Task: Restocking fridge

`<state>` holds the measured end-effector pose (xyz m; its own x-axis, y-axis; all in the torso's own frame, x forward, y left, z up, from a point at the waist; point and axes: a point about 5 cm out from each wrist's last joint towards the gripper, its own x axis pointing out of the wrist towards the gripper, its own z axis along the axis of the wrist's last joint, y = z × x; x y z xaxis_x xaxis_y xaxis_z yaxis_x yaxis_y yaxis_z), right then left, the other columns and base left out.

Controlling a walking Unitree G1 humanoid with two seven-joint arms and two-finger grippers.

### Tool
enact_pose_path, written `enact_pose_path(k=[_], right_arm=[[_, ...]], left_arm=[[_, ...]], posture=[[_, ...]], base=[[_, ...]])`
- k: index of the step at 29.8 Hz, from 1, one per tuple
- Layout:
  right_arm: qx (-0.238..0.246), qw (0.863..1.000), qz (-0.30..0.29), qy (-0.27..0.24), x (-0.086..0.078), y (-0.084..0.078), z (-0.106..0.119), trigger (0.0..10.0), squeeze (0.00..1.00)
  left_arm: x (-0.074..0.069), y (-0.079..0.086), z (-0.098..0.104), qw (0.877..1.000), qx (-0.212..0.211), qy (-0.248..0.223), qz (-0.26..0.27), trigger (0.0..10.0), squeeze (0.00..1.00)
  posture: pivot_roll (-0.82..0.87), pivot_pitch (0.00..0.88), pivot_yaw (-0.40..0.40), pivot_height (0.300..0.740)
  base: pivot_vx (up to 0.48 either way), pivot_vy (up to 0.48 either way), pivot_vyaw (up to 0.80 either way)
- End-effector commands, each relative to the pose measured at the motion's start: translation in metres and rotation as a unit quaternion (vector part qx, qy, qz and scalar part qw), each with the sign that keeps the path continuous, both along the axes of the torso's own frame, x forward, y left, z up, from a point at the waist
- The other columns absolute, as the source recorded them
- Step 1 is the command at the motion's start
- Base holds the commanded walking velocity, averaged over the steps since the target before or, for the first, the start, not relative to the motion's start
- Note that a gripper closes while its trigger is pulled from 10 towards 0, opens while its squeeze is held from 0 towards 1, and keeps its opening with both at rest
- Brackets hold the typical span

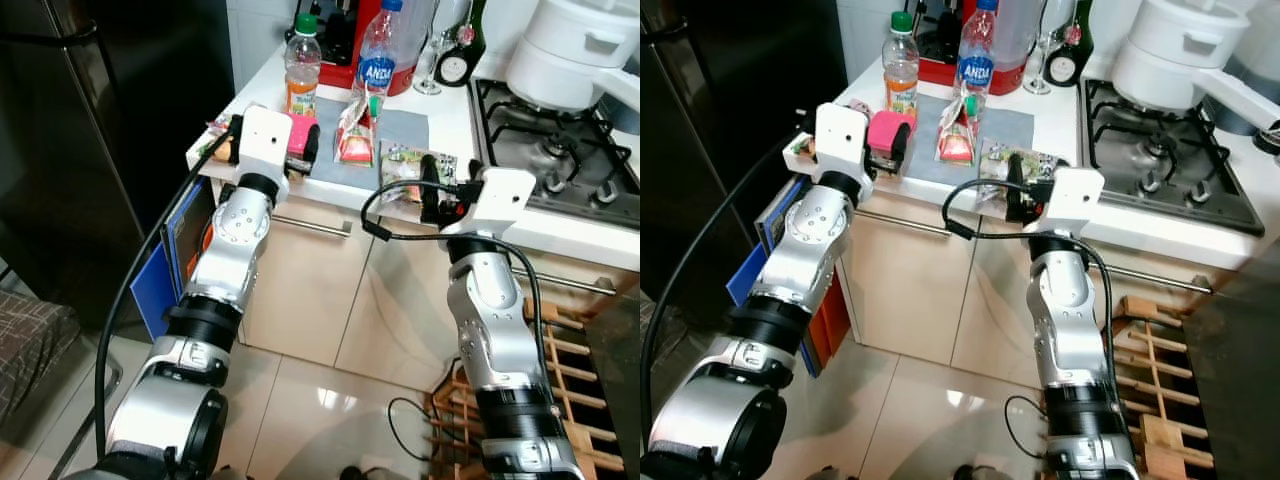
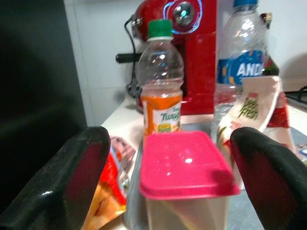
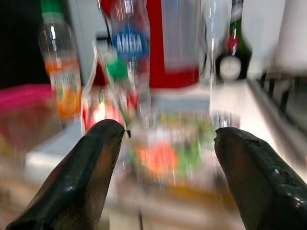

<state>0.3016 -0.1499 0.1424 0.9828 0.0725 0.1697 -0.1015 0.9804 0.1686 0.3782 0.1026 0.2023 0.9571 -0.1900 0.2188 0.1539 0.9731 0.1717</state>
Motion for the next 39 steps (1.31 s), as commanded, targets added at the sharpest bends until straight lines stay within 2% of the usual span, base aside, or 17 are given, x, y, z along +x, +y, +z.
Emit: enact_pose_path(k=[1, 16, 26, 39], right_arm=[[-0.001, 1.0, 0.01, -0.01, -0.003, -0.001, 0.007, 10.0, 0.0], [0.003, 1.0, 0.019, -0.005, -0.007, 0.002, 0.009, 10.0, 0.0], [0.009, 0.999, 0.032, 0.001, -0.007, 0.004, 0.009, 10.0, 0.0], [0.014, 0.999, 0.045, 0.014, -0.011, 0.004, 0.007, 10.0, 0.0]], left_arm=[[0.003, -0.004, 0.005, 1.0, -0.006, 0.003, -0.008, 10.0, 0.0], [0.005, -0.018, 0.008, 0.999, -0.032, 0.013, -0.038, 10.0, 0.0], [0.01, -0.02, -0.011, 0.998, -0.001, 0.061, -0.01, 10.0, 0.0], [0.017, -0.022, -0.013, 0.997, -0.018, 0.08, -0.001, 10.0, 0.0]], posture=[[-0.05, 0.0, -0.068, 0.74], [-0.08, 0.0, -0.059, 0.74], [-0.08, 0.0, -0.061, 0.74], [-0.09, 0.0, -0.055, 0.74]], base=[[0.0, 0.0, 0.0], [0.0, 0.0, 0.0], [0.0, 0.0, 0.0], [0.0, 0.0, 0.0]])
